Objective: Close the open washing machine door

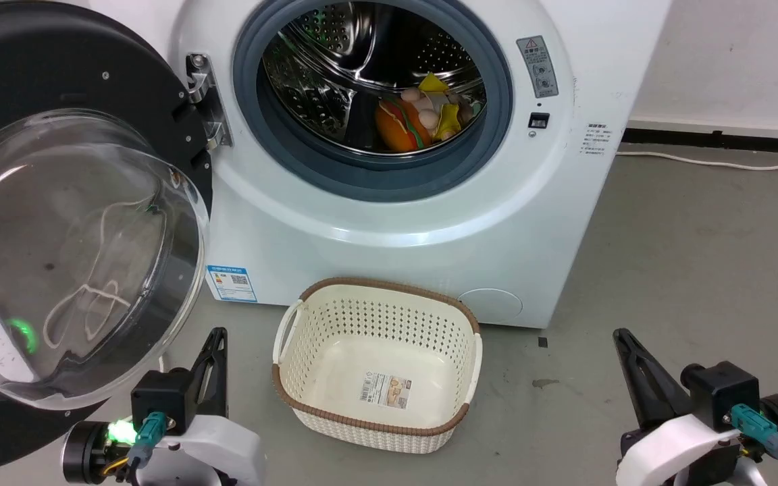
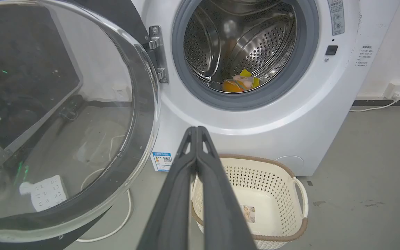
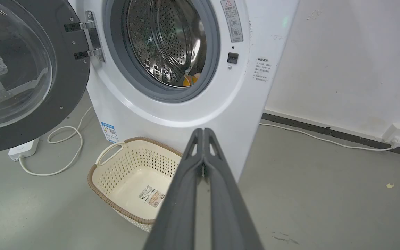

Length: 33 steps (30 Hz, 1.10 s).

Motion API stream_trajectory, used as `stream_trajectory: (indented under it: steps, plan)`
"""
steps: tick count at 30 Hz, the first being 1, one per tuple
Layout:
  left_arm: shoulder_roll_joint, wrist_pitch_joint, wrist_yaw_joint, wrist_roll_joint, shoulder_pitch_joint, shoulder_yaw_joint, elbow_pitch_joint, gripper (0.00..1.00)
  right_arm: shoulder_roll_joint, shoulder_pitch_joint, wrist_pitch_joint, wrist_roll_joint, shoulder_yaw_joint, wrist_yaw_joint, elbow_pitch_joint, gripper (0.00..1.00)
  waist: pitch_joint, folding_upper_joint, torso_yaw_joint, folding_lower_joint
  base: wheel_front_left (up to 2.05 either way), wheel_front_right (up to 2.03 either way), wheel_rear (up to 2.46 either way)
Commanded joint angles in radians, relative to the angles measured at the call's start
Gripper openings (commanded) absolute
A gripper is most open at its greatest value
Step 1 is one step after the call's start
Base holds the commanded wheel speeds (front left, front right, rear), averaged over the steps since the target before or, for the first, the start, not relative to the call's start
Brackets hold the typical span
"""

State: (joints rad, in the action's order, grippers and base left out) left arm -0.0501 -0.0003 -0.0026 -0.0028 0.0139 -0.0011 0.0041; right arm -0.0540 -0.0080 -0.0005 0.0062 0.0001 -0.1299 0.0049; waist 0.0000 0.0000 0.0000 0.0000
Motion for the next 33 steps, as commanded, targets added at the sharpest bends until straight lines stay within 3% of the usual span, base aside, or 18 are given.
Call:
stream_trajectory:
  steps: [1, 13, 14, 33]
  plan:
    - [0.0, 0.0, 0.003, 0.003, -0.014, 0.001, -0.004, 0.0, 0.004, 0.008, 0.0, -0.006, 0.0, -0.001, -0.005, 0.0, 0.0, 0.0, 0.0, 0.0, 0.0, 0.0, 0.0]
    - [0.0, 0.0, 0.003, 0.003, -0.014, 0.001, -0.004, 0.0, 0.004, 0.008, 0.0, -0.006, 0.0, -0.001, -0.005, 0.0, 0.0, 0.0, 0.0, 0.0, 0.0, 0.0, 0.0]
    - [0.0, 0.0, 0.0, 0.0, 0.0, 0.0, 0.0, 1.0, 0.0, 0.0, 0.0, 0.0, 0.0, 0.0, 0.0, 1.0, 0.0, 0.0, 0.0, 0.0, 0.0, 0.0, 0.0]
    - [-0.003, -0.038, -0.004, -0.002, -0.009, -0.006, -0.009, 1.0, 0.0, 0.011, -0.038, 0.022, -0.007, 0.0, 0.008, 1.0, -0.004, 0.0, 0.028, 0.0, 0.0, 0.0, 0.0]
